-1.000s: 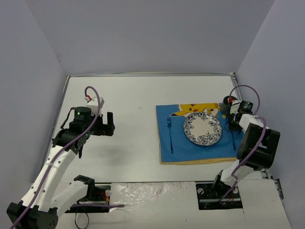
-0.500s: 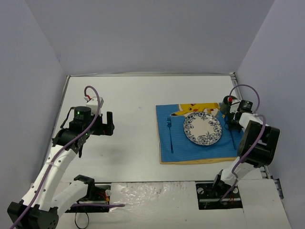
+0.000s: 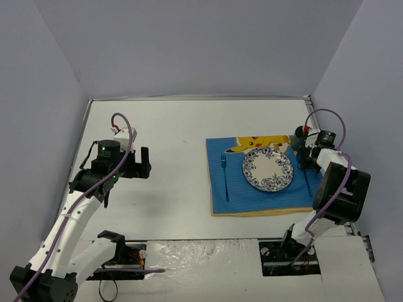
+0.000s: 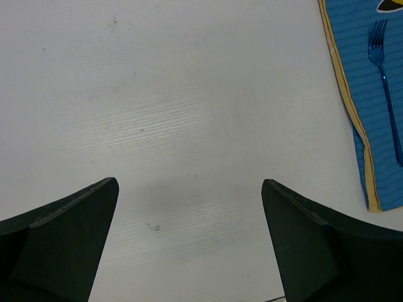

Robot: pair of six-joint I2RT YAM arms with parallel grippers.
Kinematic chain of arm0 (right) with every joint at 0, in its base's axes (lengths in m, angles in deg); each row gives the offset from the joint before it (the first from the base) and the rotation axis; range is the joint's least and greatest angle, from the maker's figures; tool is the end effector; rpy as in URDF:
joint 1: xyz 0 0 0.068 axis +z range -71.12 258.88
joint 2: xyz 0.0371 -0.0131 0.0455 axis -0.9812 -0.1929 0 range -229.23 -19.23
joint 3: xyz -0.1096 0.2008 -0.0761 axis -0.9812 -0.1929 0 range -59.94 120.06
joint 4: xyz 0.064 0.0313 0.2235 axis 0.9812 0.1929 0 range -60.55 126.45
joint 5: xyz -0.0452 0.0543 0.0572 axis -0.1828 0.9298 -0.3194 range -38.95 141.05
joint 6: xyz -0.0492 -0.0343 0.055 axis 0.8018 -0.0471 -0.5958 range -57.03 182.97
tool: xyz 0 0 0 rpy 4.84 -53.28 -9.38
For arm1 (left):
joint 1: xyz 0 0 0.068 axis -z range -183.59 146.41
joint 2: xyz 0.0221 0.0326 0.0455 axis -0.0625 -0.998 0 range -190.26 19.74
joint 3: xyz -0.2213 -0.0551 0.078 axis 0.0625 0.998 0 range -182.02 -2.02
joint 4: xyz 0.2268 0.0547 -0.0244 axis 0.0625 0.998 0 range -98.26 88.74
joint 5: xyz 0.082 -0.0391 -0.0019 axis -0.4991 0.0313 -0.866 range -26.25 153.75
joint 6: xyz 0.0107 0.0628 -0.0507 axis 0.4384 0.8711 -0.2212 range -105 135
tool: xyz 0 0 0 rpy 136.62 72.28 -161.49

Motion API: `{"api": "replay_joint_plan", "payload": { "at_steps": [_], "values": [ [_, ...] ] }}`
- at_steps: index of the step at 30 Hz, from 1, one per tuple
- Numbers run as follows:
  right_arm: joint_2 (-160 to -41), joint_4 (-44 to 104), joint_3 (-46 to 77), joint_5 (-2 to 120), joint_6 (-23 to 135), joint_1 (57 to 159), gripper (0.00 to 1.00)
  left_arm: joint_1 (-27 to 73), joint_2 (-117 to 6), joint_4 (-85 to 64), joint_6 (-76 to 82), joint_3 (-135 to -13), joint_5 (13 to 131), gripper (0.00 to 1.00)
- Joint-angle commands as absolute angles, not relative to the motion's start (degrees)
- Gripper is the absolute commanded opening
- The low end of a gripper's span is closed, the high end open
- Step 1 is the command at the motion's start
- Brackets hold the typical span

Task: Set the dinner table for one person

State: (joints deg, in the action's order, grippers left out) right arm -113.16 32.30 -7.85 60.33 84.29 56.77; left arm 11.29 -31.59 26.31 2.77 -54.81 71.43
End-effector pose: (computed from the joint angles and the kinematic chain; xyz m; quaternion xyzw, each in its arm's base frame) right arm 0.3184 -0.1170 0.1436 -0.0248 0.9200 -0.0727 0.3844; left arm 0.2012 -0.0632 0.2807 0.0522 0.8763 -0.1687 0.4483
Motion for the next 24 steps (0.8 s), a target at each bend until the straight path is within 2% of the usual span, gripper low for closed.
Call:
{"api": "replay_joint_plan", "payload": {
  "at_steps": [1, 9, 20, 24],
  "values": [
    [-101.1, 32.3, -5.4, 61.0, 81.5, 56.3, 0.44, 10.5, -30.3, 24.9, 3.2, -56.0, 71.7, 0.95],
    [-81.5, 32.6, -2.9, 59.4, 72.6, 57.6, 0.69, 10.1, -29.2, 24.5, 2.7, -56.1, 70.4, 0.95],
    [-60.8, 34.3, 4.5, 45.4, 67.8, 71.3, 0.99, 9.9, -23.1, 26.8, -1.1, -62.0, 64.5, 0.95],
    [-52.3, 35.4, 4.9, 39.7, 68.3, 77.2, 1.0, 10.0, -19.6, 29.9, -0.8, -66.2, 60.7, 0.96]
  ]
}}
